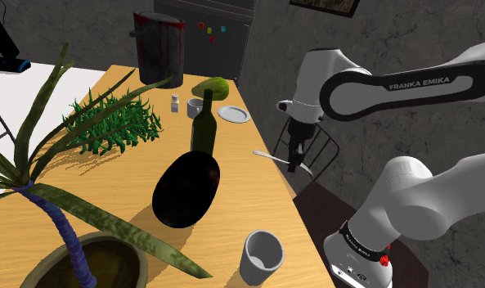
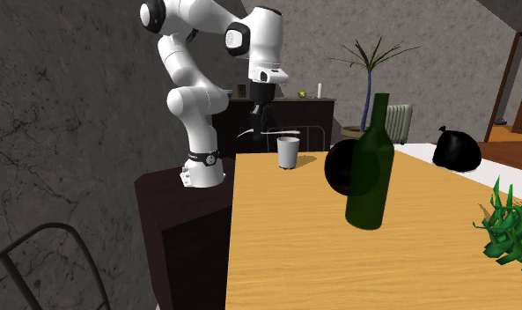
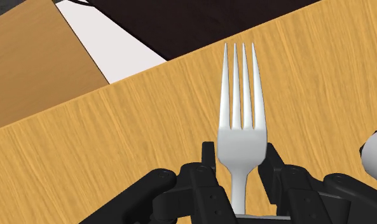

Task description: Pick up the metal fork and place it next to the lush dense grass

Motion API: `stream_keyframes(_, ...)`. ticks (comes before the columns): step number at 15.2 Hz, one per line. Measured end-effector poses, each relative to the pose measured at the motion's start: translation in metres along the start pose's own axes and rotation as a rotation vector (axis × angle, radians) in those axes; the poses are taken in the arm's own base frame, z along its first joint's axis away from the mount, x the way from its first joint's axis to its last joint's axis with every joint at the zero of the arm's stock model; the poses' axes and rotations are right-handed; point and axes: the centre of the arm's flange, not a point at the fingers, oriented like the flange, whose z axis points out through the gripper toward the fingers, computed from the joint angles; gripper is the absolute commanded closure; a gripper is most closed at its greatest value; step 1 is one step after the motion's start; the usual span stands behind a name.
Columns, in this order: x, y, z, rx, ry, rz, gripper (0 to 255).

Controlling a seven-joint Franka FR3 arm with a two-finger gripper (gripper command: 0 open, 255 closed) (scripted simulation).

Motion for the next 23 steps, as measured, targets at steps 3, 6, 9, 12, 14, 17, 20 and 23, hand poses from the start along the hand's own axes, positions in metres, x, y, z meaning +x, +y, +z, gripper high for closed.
stream_keyframes(3, -0.002, -0.001, -0.017, 0.0, 0.0, 0.0, 255)
stream_keyframes(6, -0.004, -0.003, -0.03, 0.0, 0.0, 0.0, 255)
stream_keyframes(9, -0.006, -0.002, -0.044, 0.0, 0.0, 0.0, 255)
stream_keyframes(12, 0.015, 0.012, -0.053, 0.0, 0.0, 0.0, 255)
stream_keyframes(14, 0.037, 0.023, -0.057, 0.0, 0.0, 0.0, 255)
stream_keyframes(17, 0.07, 0.042, -0.062, 0.001, 0.0, 0.0, 255)
stream_keyframes(20, 0.099, 0.067, -0.068, 0.001, 0.0, 0.0, 255)
stream_keyframes(23, 0.137, 0.087, -0.076, 0.0, 0.0, 0.0, 255)
